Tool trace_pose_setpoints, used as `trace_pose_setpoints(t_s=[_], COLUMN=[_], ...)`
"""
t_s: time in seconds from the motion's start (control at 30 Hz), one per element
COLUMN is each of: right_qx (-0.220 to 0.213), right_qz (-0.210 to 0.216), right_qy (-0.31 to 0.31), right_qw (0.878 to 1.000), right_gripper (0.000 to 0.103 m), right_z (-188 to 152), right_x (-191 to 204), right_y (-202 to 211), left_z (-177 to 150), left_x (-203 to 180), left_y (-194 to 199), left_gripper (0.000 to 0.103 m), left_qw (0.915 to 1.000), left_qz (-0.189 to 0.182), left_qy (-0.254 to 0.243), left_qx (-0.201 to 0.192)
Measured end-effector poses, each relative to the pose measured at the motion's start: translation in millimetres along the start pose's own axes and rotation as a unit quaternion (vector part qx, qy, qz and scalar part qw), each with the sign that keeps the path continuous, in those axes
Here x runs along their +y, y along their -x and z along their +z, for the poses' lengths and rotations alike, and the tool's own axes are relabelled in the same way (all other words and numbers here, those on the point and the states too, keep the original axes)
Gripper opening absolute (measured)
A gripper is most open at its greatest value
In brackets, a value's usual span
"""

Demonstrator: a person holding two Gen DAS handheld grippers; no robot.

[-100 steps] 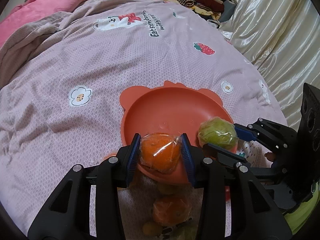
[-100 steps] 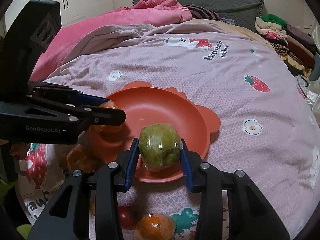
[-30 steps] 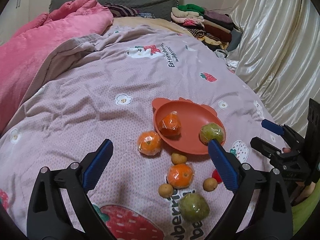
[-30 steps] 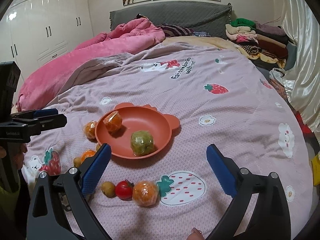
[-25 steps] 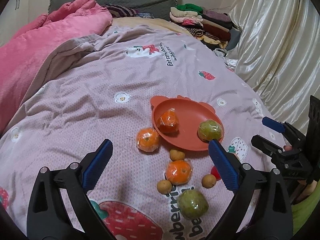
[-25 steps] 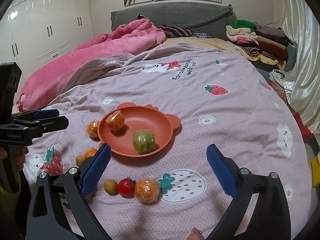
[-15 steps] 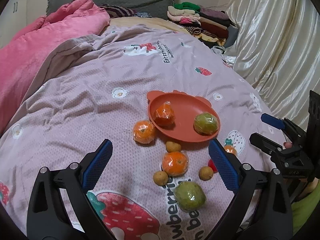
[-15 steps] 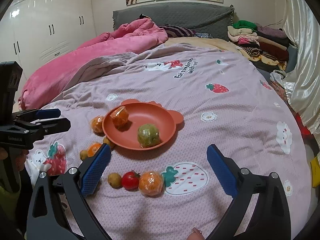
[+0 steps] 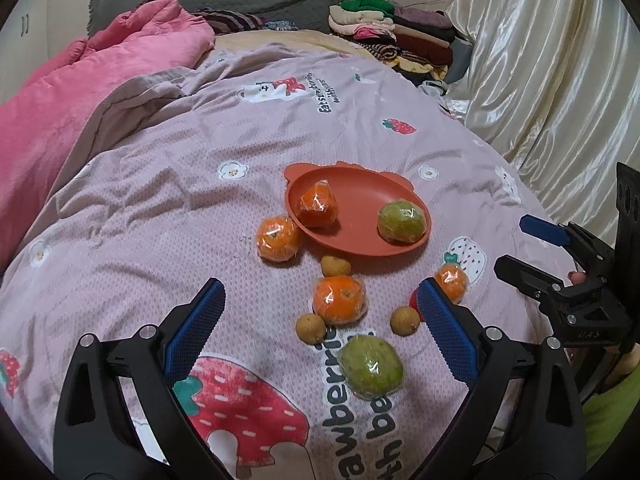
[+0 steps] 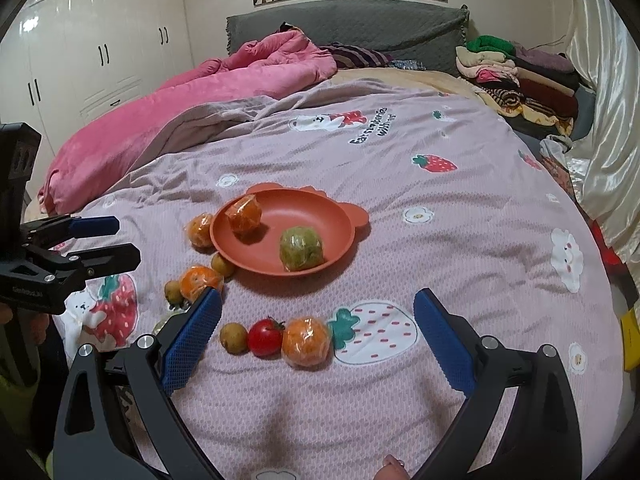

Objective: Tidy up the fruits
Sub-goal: 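Withdraw both open grippers from the plate back toward the remaining fruits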

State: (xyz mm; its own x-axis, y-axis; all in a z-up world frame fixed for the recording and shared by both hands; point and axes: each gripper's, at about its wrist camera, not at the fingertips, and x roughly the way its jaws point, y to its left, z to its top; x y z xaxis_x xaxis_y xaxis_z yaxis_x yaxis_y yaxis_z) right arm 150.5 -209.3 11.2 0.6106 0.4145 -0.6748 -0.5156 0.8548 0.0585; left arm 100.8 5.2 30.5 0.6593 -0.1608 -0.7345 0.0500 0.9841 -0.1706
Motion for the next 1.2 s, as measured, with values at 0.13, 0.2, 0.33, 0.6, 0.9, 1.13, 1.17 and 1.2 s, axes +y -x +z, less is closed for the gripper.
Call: trace_pose_setpoints(t_s=[0.13, 0.2, 0.33, 0.6, 0.9, 1.13, 1.17, 1.2], right_qx=[0.002, 0.003, 0.004, 0.012, 0.023, 0.03, 0.03, 0.032], right_qz=[0.0, 0.0, 0.001, 0.004, 0.007, 0.007, 0.007, 0.007], right_qy=[-0.003, -0.003, -0.004, -0.005, -0.006, -0.005, -0.004, -0.004], right_qw=[1.0, 1.0, 1.0, 1.0, 1.0, 1.0, 0.999, 0.999], right_gripper=[0.096, 0.096, 0.096, 0.096, 0.096, 0.096, 0.096, 0.096], right_z=[-4.6, -6.2, -9.0, -16.0, -24.3, -30.1, -30.9, -31.7], right_x=[-0.6, -0.5, -0.9, -2.3, -5.8, -9.2, -9.5, -9.8], right_y=[2.8, 3.7, 5.2, 3.9, 0.5, -0.5, -0.6, -1.1], left_z=[-3.9, -5.4, -8.4, -16.6, -27.1, -33.0, -33.5, -34.0], left_x=[-3.1, -4.2, -6.5, -11.8, -22.0, -25.5, -26.0, -26.6], left_y=[2.1, 2.9, 4.4, 3.8, -3.4, -6.7, -6.9, -7.3], left_gripper=[0.09, 0.09, 0.09, 0.09, 0.09, 0.09, 0.09, 0.09], left_qw=[1.0, 1.0, 1.0, 0.9998, 0.9992, 0.9988, 0.9987, 0.9987], left_qz=[0.002, 0.002, 0.003, 0.004, 0.004, 0.007, 0.008, 0.008], left_qy=[-0.004, -0.005, -0.007, -0.013, -0.024, -0.028, -0.028, -0.029], left_qx=[0.002, 0.003, 0.004, 0.013, 0.03, 0.04, 0.041, 0.042])
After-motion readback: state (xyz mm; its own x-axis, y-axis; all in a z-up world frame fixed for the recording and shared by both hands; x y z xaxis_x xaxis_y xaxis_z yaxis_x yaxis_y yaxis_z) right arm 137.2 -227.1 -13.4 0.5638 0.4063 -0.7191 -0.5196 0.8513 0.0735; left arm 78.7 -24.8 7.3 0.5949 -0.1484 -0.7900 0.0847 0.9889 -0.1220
